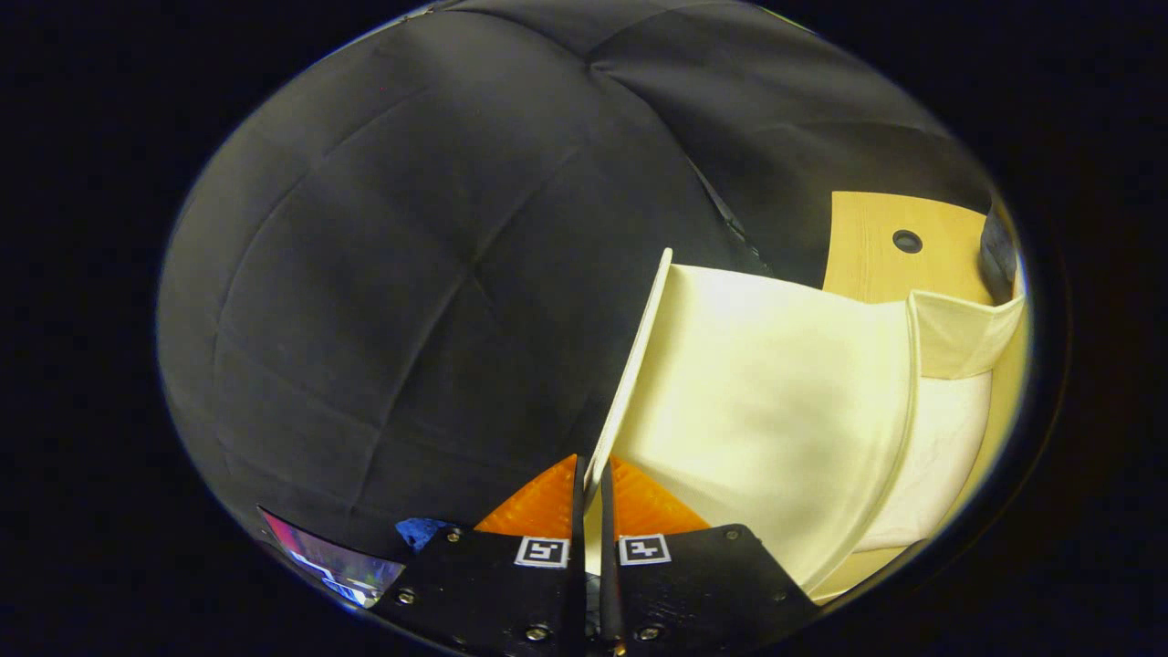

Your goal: Open the storage box then place both shoes into the box .Put the left shoe in first, then the right shoe, with the right side of both shoes facing outward in a uniform manner.

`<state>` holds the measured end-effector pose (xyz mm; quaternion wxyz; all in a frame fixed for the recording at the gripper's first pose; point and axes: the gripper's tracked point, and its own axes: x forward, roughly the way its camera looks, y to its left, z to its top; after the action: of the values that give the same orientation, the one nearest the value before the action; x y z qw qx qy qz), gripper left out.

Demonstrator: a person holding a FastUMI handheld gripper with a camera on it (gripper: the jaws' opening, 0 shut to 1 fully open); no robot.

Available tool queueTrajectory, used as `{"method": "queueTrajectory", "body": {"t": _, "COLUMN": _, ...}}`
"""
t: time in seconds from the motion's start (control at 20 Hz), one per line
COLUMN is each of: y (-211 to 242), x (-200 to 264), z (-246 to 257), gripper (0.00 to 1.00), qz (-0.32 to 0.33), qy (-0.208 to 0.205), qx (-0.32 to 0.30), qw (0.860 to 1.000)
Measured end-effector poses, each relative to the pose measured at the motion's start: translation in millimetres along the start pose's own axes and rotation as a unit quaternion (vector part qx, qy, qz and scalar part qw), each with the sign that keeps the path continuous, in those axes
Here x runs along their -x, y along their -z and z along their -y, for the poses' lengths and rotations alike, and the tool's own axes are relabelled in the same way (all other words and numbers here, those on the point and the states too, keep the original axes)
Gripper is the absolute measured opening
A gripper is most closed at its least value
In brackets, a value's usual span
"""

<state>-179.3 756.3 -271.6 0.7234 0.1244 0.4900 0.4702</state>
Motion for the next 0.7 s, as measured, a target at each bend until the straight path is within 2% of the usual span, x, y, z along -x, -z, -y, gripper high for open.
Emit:
{"method": "queueTrajectory", "body": {"t": 0.25, "y": 42, "x": -37, "z": 17, "gripper": 0.06, "qz": -0.03, "qy": 0.031, "qx": -0.014, "qw": 0.999}}
{"method": "queueTrajectory", "body": {"t": 0.5, "y": 30, "x": -31, "z": 22, "gripper": 0.06, "qz": -0.014, "qy": 0.032, "qx": -0.013, "qw": 0.999}}
{"method": "queueTrajectory", "body": {"t": 0.6, "y": 12, "x": -22, "z": 30, "gripper": 0.24, "qz": -0.003, "qy": 0.04, "qx": 0.01, "qw": 0.999}}
{"method": "queueTrajectory", "body": {"t": 0.65, "y": 1, "x": -15, "z": 32, "gripper": 0.4, "qz": 0.002, "qy": 0.041, "qx": 0.022, "qw": 0.999}}
{"method": "queueTrajectory", "body": {"t": 0.7, "y": -8, "x": -10, "z": 36, "gripper": 0.52, "qz": 0.007, "qy": 0.044, "qx": 0.029, "qw": 0.999}}
